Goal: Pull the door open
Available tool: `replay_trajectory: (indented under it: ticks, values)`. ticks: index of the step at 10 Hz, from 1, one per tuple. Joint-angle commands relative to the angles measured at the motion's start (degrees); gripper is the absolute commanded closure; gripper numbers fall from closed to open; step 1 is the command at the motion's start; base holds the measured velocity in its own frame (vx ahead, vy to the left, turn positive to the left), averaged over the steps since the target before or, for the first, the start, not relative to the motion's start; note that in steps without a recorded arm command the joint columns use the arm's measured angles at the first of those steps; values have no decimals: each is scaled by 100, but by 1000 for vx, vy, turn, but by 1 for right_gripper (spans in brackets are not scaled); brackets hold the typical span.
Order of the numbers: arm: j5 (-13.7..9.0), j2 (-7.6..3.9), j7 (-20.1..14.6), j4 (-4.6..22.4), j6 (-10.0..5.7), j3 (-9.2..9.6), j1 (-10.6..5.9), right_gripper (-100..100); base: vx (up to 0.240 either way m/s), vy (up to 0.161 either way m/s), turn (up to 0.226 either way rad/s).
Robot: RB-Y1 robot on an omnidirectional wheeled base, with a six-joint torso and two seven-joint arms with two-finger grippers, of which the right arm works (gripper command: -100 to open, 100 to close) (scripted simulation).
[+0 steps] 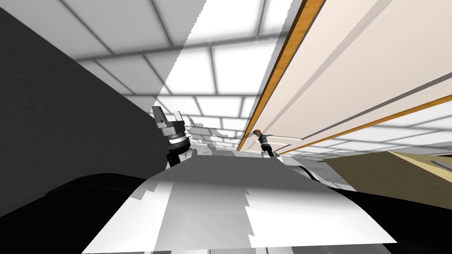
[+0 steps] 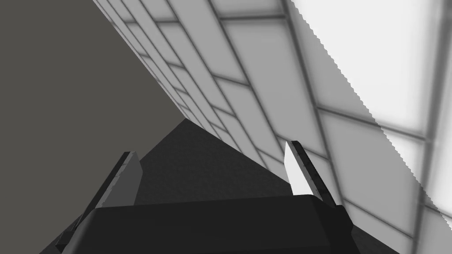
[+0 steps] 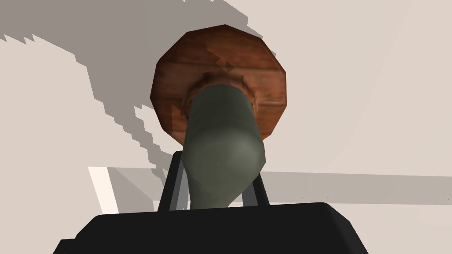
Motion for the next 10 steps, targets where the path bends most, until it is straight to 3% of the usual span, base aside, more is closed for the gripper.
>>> replay_trajectory:
  ticks: [1,5,10]
  values:
    - [5,1,8,4,-8,5,1,100,-13,-4,8]
    - [17,-5,-18,8,-7,32,-1,100,-34,-10,29]
    - [65,-46,-103,8,-35,135,-13,100,-205,-83,148]
